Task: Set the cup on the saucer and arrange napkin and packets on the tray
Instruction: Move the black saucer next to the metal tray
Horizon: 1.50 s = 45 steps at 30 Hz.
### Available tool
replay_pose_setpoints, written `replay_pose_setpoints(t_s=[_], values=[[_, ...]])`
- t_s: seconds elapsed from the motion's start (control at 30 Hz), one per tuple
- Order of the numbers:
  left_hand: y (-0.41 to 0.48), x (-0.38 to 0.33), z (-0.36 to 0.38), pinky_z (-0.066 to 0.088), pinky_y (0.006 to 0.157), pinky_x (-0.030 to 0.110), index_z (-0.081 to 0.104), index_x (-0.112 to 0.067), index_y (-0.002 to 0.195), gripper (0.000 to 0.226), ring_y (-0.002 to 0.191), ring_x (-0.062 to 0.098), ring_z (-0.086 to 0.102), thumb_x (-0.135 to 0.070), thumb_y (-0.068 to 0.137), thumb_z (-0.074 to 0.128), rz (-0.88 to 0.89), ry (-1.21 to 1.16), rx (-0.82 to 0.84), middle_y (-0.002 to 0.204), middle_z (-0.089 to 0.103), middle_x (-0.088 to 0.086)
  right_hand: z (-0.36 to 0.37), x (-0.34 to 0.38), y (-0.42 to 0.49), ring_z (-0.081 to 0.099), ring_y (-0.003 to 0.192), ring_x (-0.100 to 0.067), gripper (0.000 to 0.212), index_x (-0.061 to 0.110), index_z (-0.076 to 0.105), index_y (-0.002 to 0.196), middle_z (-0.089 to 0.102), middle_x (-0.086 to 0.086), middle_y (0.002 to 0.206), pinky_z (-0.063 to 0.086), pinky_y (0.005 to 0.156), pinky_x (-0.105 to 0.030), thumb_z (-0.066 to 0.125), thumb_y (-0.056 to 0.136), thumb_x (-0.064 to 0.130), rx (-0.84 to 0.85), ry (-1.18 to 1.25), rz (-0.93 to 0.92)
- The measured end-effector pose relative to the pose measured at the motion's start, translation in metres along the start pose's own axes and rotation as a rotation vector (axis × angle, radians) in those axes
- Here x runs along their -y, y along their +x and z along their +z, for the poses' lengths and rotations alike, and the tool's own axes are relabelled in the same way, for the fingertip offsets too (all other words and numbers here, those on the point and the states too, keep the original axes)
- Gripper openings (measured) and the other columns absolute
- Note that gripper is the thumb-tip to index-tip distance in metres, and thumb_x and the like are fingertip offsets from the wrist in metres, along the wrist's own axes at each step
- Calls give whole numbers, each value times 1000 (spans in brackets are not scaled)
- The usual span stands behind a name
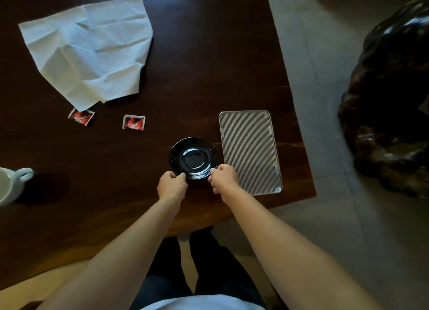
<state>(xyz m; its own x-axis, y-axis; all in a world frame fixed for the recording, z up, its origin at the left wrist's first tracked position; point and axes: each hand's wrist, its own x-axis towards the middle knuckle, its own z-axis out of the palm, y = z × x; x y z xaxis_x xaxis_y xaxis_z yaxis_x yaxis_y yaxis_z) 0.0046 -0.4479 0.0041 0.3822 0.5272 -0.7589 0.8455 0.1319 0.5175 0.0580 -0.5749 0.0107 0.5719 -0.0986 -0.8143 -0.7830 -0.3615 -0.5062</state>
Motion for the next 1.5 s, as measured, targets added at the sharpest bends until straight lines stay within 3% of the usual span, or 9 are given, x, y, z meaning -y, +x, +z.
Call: replay_pose_setpoints(t_s=[0.1, 0.27, 0.4, 0.63, 0.87, 1.37, 1.5], values=[[3, 2, 3, 46, 61, 36, 54, -12, 80, 20, 63, 22, 56, -23, 96, 58, 10, 13, -23, 74, 68, 7, 1, -2, 4, 48, 53, -10, 15, 10, 56, 91, 60, -8, 80, 35, 35, -19, 50, 104, 15, -6, 4, 9], [7, 3, 6, 47, 58, 34, 59, -11, 86, 18, 61, 21, 59, -25, 96, 58, 54, 82, -23, 74, 70, 5, 1, -4, 7, 51, 51, -8, 16, 5, 61, 107, 64, -7, 80, 38, 38, -18, 50, 104, 15, -19, 30, 38], [10, 4, 10, 44, 53, 31, 60, -11, 84, 18, 57, 19, 57, -26, 95, 58, 58, 99, -21, 72, 69, 5, 0, -3, 13, 50, 44, -7, 25, -2, 65, 105, 64, -2, 68, 38, 36, -17, 53, 104, 19, -62, 18, 76], [12, 11, 20, 41, 51, 30, 60, -13, 81, 20, 57, 17, 57, -27, 95, 59, 38, 119, -41, 70, 67, 3, 2, -5, 20, 45, 43, -7, 14, 1, 58, 109, 70, -7, 77, 34, 34, -17, 54, 101, 12, -114, 90, 149], [14, 15, 26, 42, 53, 31, 62, -5, 97, 23, 68, 20, 58, -27, 98, 56, 13, 165, -29, 94, 72, 17, 8, -11, 29, 41, 34, -5, 7, 2, 59, 100, 72, -7, 73, 32, 31, -18, 57, 97, 9, -204, 95, 167], [22, 16, 30, 53, 71, 41, 61, -10, 95, 20, 84, 28, 68, -30, 98, 56, -9, 200, -28, 90, 72, 11, 18, -16, 35, 41, 22, -1, 12, 2, 67, 96, 71, -1, 61, 32, 28, -16, 61, 96, 12, -294, 93, 170], [22, 17, 29, 48, 61, 34, 61, -11, 96, 22, 81, 25, 68, -32, 99, 57, 16, 221, -17, 90, 72, 11, 18, -18, 37, 41, 21, 0, 15, 0, 67, 96, 72, -3, 63, 30, 28, -15, 61, 97, 13, -292, 98, 150]])
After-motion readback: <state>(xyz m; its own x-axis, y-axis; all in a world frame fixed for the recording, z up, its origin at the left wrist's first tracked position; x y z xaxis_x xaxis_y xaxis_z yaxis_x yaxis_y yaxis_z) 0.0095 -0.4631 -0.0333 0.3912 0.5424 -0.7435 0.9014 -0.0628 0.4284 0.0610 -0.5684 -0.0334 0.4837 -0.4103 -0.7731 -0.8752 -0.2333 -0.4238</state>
